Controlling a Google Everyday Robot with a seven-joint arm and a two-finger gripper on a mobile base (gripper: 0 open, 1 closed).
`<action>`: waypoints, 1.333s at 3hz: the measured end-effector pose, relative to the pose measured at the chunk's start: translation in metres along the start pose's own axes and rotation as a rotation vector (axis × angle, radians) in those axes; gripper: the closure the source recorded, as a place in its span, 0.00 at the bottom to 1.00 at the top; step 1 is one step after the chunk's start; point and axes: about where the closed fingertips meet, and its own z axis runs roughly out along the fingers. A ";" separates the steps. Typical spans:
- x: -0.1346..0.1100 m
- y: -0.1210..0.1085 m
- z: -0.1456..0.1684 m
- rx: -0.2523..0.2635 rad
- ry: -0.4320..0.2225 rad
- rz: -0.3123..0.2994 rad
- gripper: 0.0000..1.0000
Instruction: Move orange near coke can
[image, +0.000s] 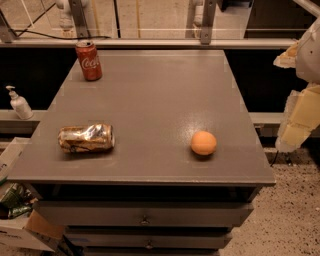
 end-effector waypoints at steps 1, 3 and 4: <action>0.000 0.000 0.000 0.003 -0.001 0.001 0.00; -0.018 0.013 0.048 0.007 -0.096 0.002 0.00; -0.029 0.020 0.086 -0.001 -0.153 0.009 0.00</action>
Offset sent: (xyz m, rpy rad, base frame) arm 0.0077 0.0292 -0.0493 0.1010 -0.0160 0.0188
